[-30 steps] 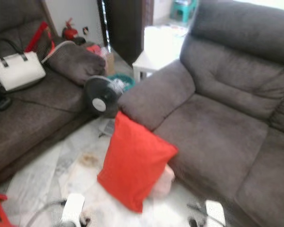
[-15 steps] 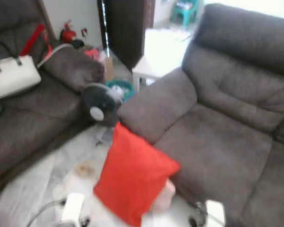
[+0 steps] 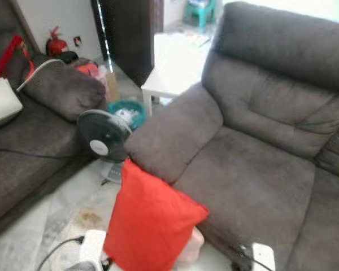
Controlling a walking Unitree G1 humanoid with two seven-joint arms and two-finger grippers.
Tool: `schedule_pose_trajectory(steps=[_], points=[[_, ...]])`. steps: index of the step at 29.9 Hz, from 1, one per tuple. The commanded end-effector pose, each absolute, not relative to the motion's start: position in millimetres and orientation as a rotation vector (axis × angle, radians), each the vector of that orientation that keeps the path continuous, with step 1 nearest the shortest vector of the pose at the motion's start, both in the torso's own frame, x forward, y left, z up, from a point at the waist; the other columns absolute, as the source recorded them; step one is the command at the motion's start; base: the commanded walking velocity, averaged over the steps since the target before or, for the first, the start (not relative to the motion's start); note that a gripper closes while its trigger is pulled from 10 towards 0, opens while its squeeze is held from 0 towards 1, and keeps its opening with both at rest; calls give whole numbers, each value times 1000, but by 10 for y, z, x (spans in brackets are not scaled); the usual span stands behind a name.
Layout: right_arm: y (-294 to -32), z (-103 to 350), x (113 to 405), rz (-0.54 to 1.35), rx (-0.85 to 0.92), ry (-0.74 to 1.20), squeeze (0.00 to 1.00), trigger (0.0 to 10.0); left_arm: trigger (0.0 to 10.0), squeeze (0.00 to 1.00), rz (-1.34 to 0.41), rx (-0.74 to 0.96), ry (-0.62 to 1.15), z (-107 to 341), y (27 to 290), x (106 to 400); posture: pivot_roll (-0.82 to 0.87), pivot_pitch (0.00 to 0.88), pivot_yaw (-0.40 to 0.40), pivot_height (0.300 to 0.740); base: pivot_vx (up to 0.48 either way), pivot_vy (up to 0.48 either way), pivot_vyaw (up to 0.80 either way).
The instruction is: Move the pillow to the sofa from floor
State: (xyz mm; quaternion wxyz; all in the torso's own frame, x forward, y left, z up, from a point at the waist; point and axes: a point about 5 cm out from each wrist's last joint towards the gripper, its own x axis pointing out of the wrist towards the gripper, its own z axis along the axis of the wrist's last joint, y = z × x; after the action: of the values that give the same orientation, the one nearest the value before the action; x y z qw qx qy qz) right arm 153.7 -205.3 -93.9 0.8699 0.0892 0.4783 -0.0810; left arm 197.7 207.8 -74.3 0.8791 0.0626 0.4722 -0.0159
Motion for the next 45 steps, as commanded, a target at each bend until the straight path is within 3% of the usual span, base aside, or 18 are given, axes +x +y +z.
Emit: schedule_pose_trajectory(steps=[1, 15, 23, 45], points=[[-1996, -960, 1507, -164, 203, 1007, 0, 10000, 10000, 0, -6, 142, 1021, -793, 2173, 1845, 64, 44, -35, 740, 0, 0, 0], [-1993, -956, 1516, -131, 178, 1010, 0, 10000, 10000, 0, -9, 140, 1020, -794, 2171, 1844, 63, 45, -36, 740, 0, 0, 0], [-1993, -956, 1517, -127, 170, 1011, 0, 10000, 10000, 0, -10, 145, 1023, -794, 2175, 1843, 64, 46, -35, 740, 0, 0, 756], [-1986, -954, 1521, -121, 177, 1008, 0, 10000, 10000, 0, -23, 155, 1021, -790, 2175, 1850, 64, 46, -37, 740, 0, 0, 20]])
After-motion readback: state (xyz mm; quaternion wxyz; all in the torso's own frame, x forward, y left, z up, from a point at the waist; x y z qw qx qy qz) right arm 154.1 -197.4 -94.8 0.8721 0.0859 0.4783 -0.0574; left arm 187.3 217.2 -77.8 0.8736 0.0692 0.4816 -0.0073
